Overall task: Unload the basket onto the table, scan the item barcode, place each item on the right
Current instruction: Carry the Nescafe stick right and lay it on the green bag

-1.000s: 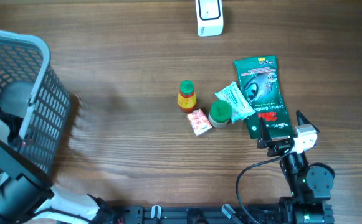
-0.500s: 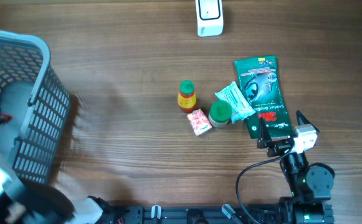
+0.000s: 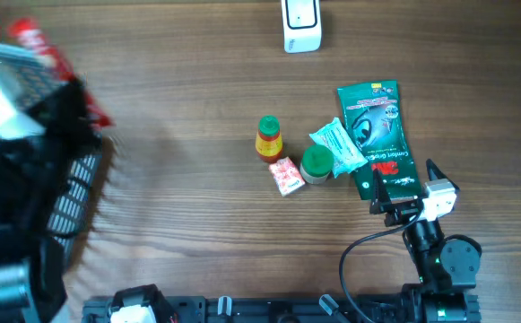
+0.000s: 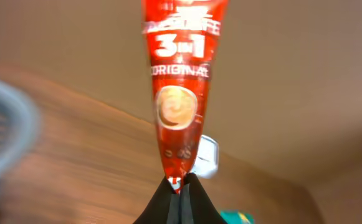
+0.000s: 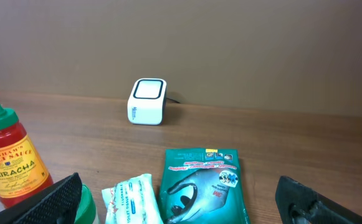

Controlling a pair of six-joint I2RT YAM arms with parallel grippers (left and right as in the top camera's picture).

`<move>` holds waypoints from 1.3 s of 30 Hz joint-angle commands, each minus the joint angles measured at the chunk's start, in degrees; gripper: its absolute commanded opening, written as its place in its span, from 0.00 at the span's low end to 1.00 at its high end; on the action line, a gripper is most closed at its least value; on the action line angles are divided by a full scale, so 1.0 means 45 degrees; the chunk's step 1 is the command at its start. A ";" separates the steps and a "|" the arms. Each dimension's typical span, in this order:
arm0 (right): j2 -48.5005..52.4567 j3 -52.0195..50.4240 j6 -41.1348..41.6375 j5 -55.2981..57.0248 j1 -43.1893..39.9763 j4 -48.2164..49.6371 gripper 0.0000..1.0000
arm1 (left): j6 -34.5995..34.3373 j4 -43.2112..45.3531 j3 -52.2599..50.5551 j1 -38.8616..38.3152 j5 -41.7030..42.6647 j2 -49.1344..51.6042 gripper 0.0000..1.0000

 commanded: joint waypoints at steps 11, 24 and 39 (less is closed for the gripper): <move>-0.0053 -0.0010 -0.0151 0.0214 0.0078 0.0039 1.00 | 0.0321 0.2317 0.0058 -0.8150 -0.0447 0.4056 0.04; -0.0053 -0.0010 -0.0155 0.0214 0.0078 0.0039 1.00 | 0.0024 0.7883 0.0058 -1.2065 -0.1146 1.1001 0.04; -0.0053 -0.0010 -0.0151 0.0214 0.0078 0.0044 1.00 | -0.0840 0.8772 0.0058 -1.3240 -0.1341 1.3969 0.11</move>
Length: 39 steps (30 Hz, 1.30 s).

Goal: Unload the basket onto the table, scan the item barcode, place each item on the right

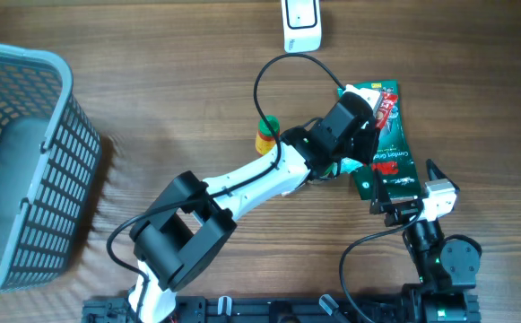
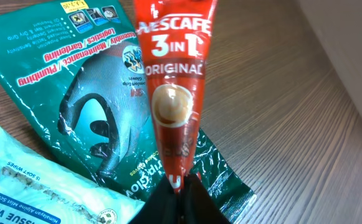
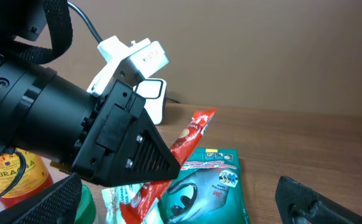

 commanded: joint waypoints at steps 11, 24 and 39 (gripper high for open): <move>-0.0053 -0.0010 -0.0146 0.0214 0.0078 0.0049 1.00 | 0.0010 -0.0704 0.0063 0.0010 -0.0704 -0.0199 0.20; -0.0053 -0.0010 -0.0151 0.0214 0.0078 0.0049 1.00 | 0.2419 -0.6314 0.0063 0.1370 -0.5960 -0.5887 0.20; -0.0053 -0.0010 -0.0151 0.0214 0.0078 0.0049 1.00 | 0.2336 -1.4071 0.0063 0.3871 -0.7305 -1.1540 1.00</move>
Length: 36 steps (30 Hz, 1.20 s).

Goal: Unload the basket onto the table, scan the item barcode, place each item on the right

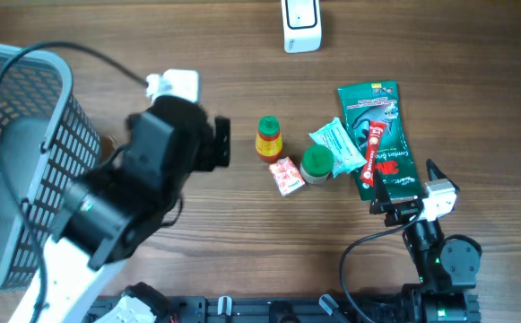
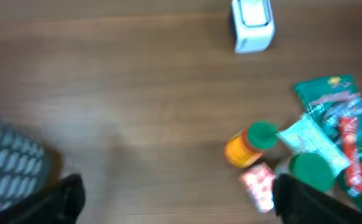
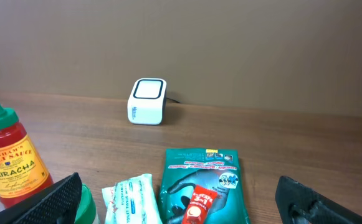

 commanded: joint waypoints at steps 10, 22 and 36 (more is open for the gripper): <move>-0.0053 -0.0010 -0.0151 0.0214 0.0078 0.0044 1.00 | 0.0049 -0.4566 0.0015 0.0121 -0.0204 -0.0413 1.00; -0.0053 -0.0010 -0.0155 0.0214 0.0078 0.0039 1.00 | 0.0049 -0.4561 0.0015 0.0121 -0.0199 -0.0413 1.00; -0.0053 -0.0010 -0.0151 0.0214 0.0078 0.0039 1.00 | 0.0049 -0.4561 0.0015 0.0121 -0.0199 -0.0413 1.00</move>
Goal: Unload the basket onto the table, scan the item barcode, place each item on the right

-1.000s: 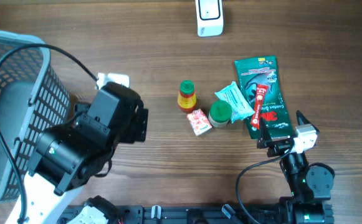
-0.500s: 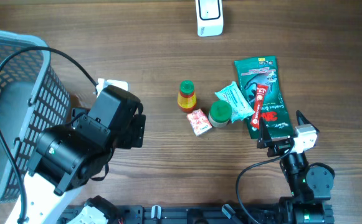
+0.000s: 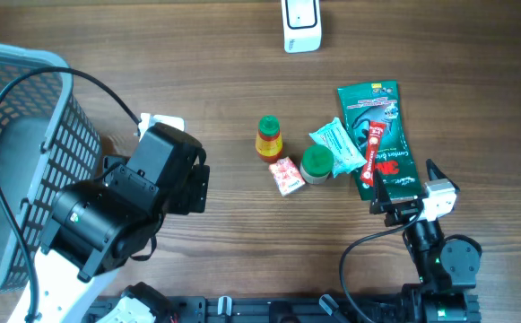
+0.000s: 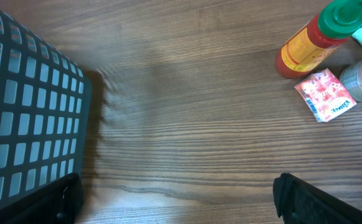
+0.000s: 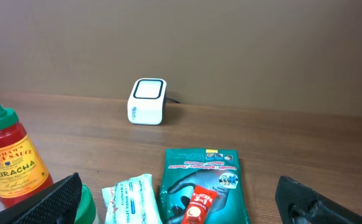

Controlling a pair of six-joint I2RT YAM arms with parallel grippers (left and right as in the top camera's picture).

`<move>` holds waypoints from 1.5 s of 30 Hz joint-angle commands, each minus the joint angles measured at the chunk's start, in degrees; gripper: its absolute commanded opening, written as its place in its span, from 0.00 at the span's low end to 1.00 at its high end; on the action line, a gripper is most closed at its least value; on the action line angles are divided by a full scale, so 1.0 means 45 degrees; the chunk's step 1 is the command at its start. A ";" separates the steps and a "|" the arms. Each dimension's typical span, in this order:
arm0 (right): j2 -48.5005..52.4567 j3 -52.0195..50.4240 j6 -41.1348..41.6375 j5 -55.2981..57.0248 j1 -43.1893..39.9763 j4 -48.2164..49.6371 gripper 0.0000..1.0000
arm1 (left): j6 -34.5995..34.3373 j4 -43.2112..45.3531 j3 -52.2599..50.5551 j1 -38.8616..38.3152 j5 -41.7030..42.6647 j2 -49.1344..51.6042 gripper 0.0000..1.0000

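Note:
The red Nescafe sachet [image 3: 374,144] lies flat on the green 3M glove pack [image 3: 368,112], also seen as sachet [image 5: 196,208] on pack [image 5: 213,174]. The white scanner [image 3: 301,25] stands at the far edge, scanner [image 5: 147,101] facing up. My left gripper [image 4: 177,191] is open over bare wood between the basket and the bottle, holding nothing. Just short of the glove pack, my right gripper [image 5: 181,194] stands open and empty.
A grey mesh basket [image 3: 27,108] fills the left side, its wall [image 4: 25,93] close to my left gripper. A sriracha bottle [image 3: 268,137], a small red box [image 3: 287,175], a green-lidded tub [image 3: 316,162] and a tissue pack [image 3: 336,144] cluster left of the glove pack.
My left arm has moved toward the front of the table and nearer the basket, its camera now lower over the wood. It stays open. The right arm and the items have not moved.
My left gripper was shut on the red sachet over by the basket. Then it held the sachet above the green glove pack. Then the sachet lay on the pack and the left gripper was open at left centre. Now the arm sits by the basket.

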 commanded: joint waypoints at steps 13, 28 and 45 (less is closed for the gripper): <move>-0.0053 -0.0010 0.6377 -0.2283 0.0078 0.0233 1.00 | 0.0019 -0.0005 0.0000 0.0053 -0.0160 -0.0063 1.00; 0.0257 0.0874 1.0423 -0.8451 0.0078 -0.1122 1.00 | 0.0019 -0.0005 0.0000 0.0053 -0.0165 -0.0063 1.00; 1.2240 1.3537 0.0228 -0.4274 0.0126 -1.3726 0.99 | 0.0019 -0.0005 0.0000 0.0053 -0.0160 -0.0063 1.00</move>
